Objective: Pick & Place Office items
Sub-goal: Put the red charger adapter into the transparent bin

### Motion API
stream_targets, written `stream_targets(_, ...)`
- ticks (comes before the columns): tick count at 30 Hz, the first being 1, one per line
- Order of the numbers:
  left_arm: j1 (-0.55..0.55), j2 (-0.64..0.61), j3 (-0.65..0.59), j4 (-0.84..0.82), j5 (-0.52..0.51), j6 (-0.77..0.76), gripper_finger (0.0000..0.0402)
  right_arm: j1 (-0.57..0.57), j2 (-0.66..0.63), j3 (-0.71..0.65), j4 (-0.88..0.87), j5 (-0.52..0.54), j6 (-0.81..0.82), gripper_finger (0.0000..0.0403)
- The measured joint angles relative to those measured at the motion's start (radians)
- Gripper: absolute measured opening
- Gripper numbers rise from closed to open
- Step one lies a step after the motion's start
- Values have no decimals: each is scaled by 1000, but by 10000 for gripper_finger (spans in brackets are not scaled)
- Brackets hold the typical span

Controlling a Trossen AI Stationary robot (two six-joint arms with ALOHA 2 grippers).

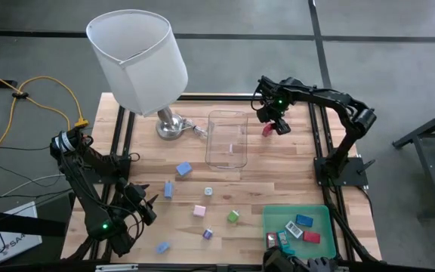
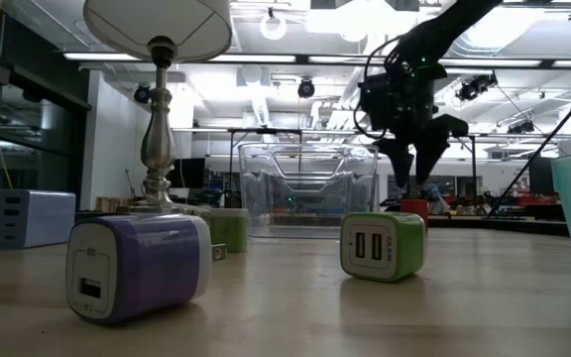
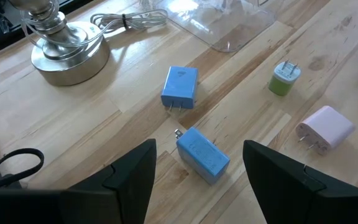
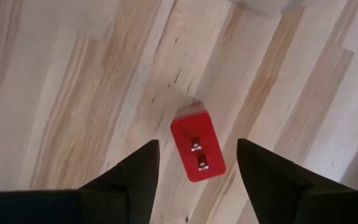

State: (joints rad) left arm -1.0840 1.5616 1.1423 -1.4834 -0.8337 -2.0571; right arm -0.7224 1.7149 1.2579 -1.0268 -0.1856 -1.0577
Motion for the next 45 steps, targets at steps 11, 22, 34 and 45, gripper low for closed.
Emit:
stream_targets(11, 0, 0, 0, 0, 0, 0, 232, -6, 9, -23, -8, 13, 6, 194)
stream_targets(22, 0, 0, 0, 0, 0, 0, 232, 15, 8, -23, -8, 119, 18, 195)
stream_targets(34, 0, 0, 0, 0, 0, 0, 232, 34, 7, -23, 14, 196, 18, 195)
stream_targets(45, 0, 0, 0, 0, 0, 0, 232, 64, 8, -23, 29, 208, 44, 194)
